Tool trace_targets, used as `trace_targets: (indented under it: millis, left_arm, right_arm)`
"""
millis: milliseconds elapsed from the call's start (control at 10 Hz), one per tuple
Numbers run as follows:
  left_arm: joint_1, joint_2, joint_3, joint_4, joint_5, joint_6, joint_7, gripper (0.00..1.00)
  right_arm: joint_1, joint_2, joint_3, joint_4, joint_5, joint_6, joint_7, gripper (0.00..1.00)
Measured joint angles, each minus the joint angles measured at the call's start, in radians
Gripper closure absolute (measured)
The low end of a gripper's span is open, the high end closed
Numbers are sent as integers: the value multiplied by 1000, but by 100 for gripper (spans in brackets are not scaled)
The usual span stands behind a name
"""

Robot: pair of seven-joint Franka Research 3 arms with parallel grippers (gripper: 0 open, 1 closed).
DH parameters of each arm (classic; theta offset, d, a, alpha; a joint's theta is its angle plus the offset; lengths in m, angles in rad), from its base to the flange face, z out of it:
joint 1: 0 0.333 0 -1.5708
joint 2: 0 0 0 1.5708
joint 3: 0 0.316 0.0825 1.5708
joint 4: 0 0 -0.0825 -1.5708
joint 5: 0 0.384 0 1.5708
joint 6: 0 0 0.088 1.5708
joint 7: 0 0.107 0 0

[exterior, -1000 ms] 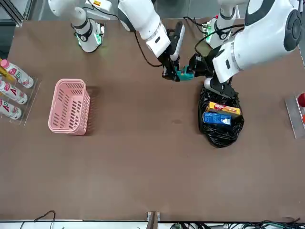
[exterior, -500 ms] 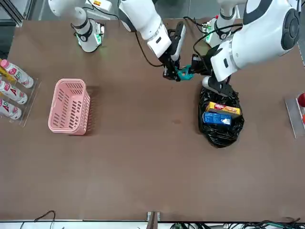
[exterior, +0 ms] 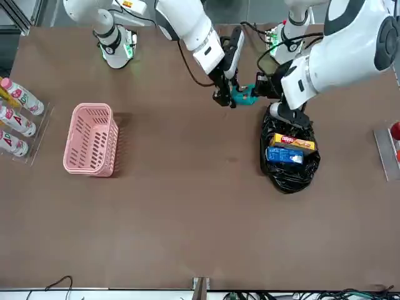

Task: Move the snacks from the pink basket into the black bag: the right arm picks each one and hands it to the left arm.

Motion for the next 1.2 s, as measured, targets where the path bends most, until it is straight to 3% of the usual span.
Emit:
trace_targets:
  millis: [100, 300, 500, 700, 1000, 1200]
  left_arm:
    - [11, 0, 1, 0, 0, -8, 1, 99]
    - [14, 0, 2, 0, 1, -12, 1, 99]
    - [33, 0, 3, -2, 65, -55, 1, 99]
    - [123, 1, 6, -29, 101, -85, 39, 99]
    - [275, 22, 11, -120, 178, -92, 124, 99]
    - [328, 71, 13, -193, 274, -90, 148, 99]
  right_arm:
    - [0, 0, 0, 2, 0, 0, 6, 27]
    - [0, 0, 0, 4, 0, 0, 13, 1]
    - [0, 0, -1, 6, 0, 0, 18, 0]
    - [0, 0, -7, 7, 0, -1, 26, 0]
    - [-6, 0, -18, 8, 0, -8, 55, 0]
    - [-33, -1, -24, 8, 1, -33, 82, 0]
